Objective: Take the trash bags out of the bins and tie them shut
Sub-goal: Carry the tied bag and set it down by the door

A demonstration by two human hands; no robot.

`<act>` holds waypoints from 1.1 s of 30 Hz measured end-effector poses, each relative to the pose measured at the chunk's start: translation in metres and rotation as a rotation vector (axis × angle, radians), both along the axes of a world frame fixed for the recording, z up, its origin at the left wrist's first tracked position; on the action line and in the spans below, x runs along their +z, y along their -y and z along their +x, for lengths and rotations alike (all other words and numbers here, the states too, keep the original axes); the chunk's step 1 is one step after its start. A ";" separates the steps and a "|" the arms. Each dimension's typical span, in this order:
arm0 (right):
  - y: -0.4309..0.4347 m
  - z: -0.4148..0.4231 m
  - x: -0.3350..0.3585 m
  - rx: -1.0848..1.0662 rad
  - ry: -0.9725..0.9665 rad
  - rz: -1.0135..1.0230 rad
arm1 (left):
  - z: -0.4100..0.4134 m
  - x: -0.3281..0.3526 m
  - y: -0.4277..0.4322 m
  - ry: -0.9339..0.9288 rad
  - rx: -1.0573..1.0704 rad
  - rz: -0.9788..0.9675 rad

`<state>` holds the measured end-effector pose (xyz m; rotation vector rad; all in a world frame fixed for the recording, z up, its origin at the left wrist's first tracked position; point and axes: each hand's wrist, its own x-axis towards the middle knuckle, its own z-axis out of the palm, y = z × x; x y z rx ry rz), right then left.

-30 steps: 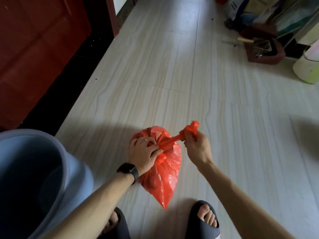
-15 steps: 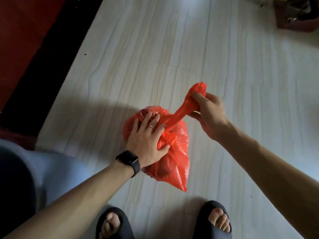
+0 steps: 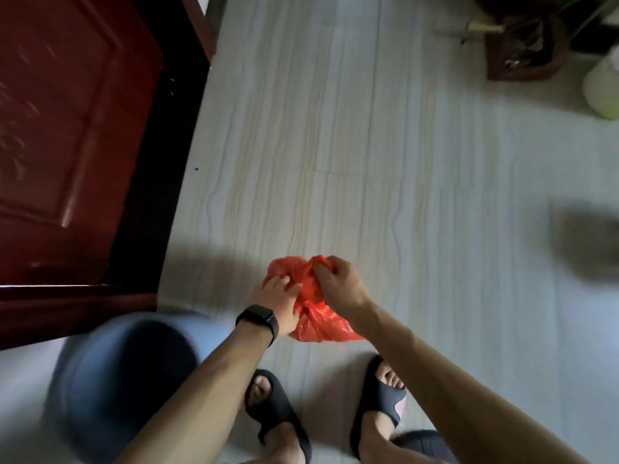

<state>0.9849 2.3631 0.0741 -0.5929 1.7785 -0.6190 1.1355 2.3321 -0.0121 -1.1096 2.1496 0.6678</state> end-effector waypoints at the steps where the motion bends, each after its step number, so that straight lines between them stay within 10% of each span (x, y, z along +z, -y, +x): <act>1: -0.001 0.002 0.017 -0.008 -0.010 -0.007 | 0.001 0.025 0.000 0.001 0.038 0.024; 18: -0.101 -0.219 0.575 -0.667 -0.019 -0.309 | -0.254 0.606 0.046 -0.353 -0.191 -0.106; 33: -0.286 -0.479 0.723 -1.100 -0.451 -0.504 | -0.613 0.786 -0.104 -0.778 -0.691 -0.261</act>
